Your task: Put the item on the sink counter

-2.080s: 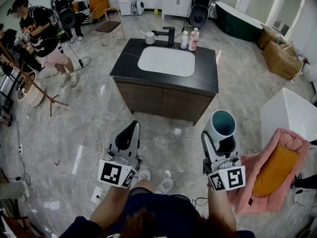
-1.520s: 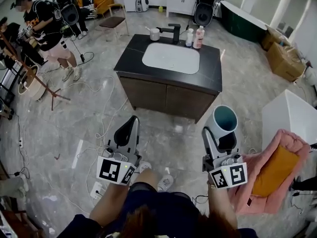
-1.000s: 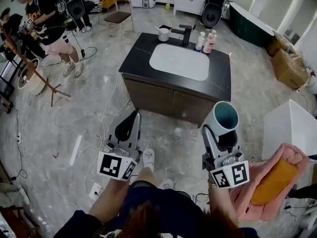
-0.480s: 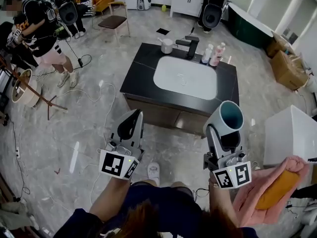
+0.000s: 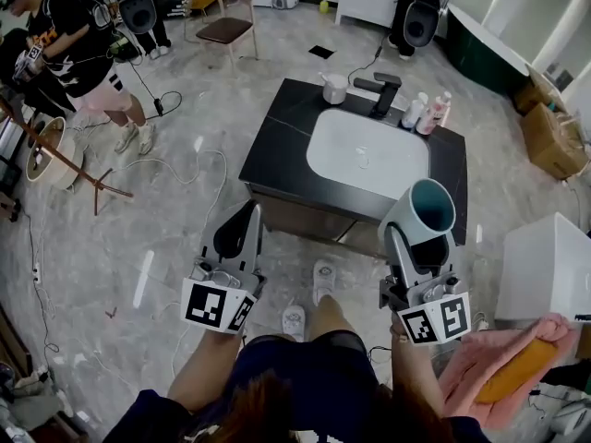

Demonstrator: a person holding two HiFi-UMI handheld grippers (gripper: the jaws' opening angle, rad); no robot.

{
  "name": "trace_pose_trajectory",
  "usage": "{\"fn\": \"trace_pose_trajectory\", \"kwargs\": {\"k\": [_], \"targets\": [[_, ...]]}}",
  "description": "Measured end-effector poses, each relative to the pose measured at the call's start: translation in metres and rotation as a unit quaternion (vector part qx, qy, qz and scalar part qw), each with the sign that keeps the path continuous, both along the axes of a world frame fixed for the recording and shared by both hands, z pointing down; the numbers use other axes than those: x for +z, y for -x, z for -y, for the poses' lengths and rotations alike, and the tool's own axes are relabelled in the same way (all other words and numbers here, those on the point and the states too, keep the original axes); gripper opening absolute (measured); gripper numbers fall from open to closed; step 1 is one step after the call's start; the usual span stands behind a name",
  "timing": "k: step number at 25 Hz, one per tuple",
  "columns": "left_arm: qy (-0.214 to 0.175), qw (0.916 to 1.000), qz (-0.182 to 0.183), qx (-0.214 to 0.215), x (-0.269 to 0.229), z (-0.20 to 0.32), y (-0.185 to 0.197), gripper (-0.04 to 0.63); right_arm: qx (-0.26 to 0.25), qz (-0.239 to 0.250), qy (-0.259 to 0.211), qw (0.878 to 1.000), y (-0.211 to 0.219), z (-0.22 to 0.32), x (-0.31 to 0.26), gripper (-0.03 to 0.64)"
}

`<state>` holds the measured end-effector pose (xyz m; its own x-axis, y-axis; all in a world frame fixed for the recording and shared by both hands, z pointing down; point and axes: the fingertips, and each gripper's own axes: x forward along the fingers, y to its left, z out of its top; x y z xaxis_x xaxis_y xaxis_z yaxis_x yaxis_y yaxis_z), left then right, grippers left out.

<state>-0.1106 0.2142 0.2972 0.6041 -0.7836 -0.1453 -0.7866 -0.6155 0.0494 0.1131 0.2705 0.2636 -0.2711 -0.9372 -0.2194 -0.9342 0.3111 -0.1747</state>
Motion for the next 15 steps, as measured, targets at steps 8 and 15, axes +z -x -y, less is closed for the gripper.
{"fn": "trace_pose_trajectory", "kwargs": {"k": [8,15], "targets": [[-0.003,0.9989,0.003,-0.047,-0.003,0.088,0.002,0.023,-0.051,0.006,-0.003,0.999,0.0,0.113,0.0,0.356],[-0.011,0.9951,0.003,-0.098,-0.011,0.179,-0.02,0.023,-0.107,0.002,-0.014,0.994,-0.021,0.226,-0.009,0.356]]}}
